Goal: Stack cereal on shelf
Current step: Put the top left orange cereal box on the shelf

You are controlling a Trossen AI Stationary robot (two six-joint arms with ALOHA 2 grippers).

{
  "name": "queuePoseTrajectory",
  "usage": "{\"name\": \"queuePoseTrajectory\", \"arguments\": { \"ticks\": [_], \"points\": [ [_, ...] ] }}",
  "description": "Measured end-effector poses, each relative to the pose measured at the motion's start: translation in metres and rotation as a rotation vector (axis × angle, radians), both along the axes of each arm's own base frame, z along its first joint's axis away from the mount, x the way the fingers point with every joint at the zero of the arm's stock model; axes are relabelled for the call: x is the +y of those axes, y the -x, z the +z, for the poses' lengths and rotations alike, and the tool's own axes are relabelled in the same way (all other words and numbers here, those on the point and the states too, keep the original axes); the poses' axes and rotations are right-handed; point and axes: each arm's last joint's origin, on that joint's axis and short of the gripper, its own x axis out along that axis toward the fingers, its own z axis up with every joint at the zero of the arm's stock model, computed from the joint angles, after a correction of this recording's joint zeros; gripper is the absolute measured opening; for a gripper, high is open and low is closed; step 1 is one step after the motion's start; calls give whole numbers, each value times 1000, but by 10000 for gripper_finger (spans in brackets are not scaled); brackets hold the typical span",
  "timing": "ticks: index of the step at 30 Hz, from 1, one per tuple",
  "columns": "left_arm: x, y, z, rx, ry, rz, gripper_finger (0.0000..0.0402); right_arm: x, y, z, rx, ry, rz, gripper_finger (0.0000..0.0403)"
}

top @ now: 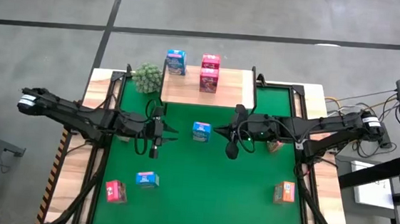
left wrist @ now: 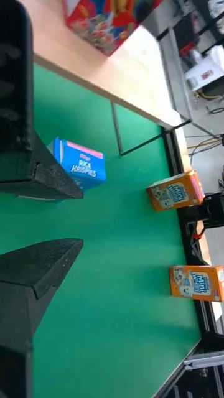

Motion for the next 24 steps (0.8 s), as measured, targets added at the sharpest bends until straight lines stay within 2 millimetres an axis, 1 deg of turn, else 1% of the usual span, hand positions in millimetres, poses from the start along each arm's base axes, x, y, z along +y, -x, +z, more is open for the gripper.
{"name": "queuePoseTrajectory", "arguments": {
  "ticks": [8, 10, 13, 19, 22, 24],
  "points": [
    [1, 4, -1, 18, 137, 62, 96, 0, 0, -1, 12, 43, 18, 9],
    [1, 6, -2, 22, 170, 100, 96, 0, 1, -1, 22, 51, 21, 9],
    [5, 10, 1, 56, 215, 241, 96, 0, 1, -3, 42, 64, 27, 9],
    [11, 27, 27, 277, 314, 577, 96, 0, 3, -11, 82, 110, 47, 9],
    [12, 34, 40, 377, 354, 690, 96, 0, 3, -15, 96, 132, 58, 9],
    [13, 40, 44, 453, 370, 766, 96, 0, 4, -16, 102, 139, 61, 9]
  ]
}}
